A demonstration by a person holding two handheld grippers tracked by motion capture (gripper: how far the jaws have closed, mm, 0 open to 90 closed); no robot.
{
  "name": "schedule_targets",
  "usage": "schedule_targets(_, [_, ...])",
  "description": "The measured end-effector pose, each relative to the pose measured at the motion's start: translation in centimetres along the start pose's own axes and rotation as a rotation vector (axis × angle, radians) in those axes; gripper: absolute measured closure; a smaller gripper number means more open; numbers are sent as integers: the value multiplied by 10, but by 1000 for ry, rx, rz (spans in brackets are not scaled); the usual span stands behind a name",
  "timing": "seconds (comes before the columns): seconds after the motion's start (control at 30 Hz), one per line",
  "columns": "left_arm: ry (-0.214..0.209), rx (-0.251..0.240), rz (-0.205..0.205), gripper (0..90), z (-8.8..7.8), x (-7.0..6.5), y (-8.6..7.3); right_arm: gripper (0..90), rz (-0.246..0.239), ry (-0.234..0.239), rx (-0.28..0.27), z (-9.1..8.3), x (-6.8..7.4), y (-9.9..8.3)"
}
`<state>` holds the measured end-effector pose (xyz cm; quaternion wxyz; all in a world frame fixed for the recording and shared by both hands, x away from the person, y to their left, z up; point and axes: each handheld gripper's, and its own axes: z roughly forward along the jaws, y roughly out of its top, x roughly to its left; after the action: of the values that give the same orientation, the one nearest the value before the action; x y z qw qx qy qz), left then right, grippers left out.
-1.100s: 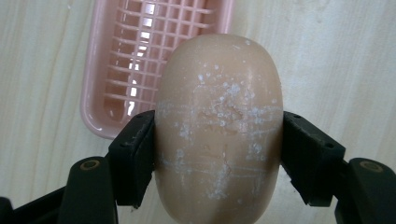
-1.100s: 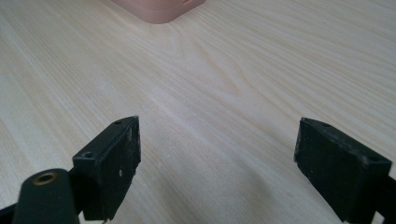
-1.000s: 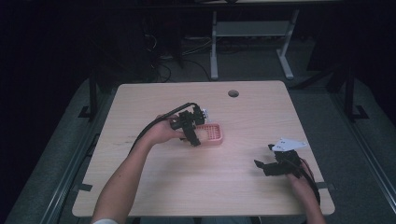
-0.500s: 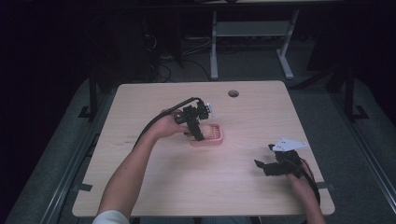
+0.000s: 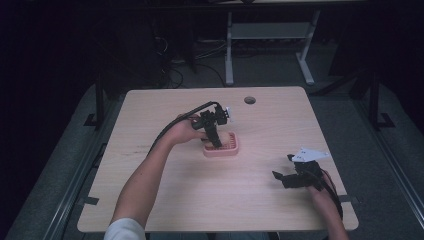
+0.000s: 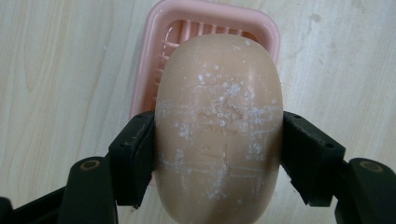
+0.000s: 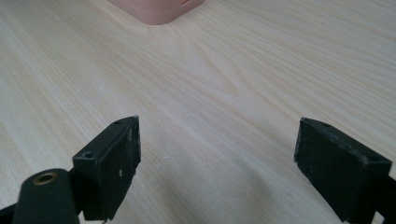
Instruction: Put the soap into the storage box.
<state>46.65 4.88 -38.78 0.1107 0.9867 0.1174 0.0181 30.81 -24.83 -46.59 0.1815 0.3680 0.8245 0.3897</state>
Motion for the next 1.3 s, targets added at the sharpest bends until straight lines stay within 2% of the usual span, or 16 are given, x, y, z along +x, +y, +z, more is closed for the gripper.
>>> schedule_targets(0.33, [-5,1,2,323,5,8,8,139,-1,-1,-6,0,0,0])
schedule_targets(0.5, [-16,-10,-12,323,10,10,9,139,0,0,-5,0,0,0])
schedule_targets(0.93, [-23,20,-20,323,20,12,10,139,-2,0,-7,0,0,0])
schedule_targets(1.07, [-21,33,-11,322,23,12,11,139,-3,0,-6,0,0,0])
schedule_targets(1.3, [-24,30,-16,322,25,12,11,139,-3,0,-7,0,0,0])
